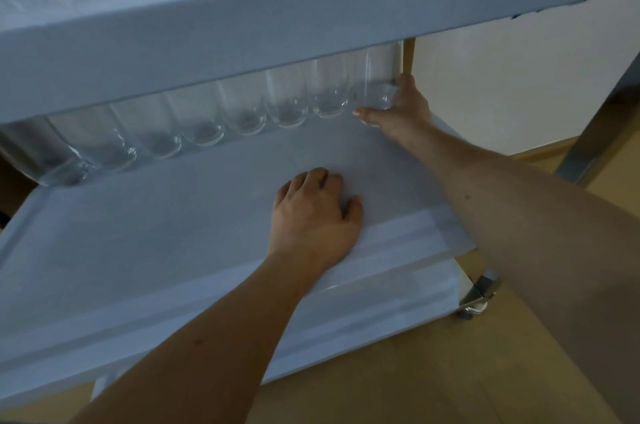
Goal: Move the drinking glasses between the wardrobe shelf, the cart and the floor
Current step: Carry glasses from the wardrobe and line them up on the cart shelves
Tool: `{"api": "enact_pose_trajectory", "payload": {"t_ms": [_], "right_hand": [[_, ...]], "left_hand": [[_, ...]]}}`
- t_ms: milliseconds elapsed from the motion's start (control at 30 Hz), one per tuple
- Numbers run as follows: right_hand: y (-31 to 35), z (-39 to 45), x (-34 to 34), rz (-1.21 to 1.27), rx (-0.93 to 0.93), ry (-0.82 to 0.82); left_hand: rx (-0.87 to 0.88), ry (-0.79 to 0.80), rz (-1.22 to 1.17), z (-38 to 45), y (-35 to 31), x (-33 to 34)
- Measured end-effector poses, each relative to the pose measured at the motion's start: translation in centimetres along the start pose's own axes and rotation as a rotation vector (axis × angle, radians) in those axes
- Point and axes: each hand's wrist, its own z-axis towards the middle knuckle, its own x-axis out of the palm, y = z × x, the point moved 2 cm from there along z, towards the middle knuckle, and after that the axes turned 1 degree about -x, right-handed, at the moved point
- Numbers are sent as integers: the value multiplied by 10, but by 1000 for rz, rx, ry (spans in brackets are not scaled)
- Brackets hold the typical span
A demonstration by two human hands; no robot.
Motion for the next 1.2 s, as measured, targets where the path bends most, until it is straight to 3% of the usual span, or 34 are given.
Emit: {"api": "enact_pose_trajectory", "payload": {"t_ms": [500,1033,1200], "right_hand": [[-16,31,16,-317,4,-96],[-4,14,6,-325,77,-31],[1,-28,-16,-423,0,68]], "left_hand": [[-7,9,8,-6,-4,0],[-9,15,14,-3,-5,-1],[-11,33,28,3,-7,-3]]}}
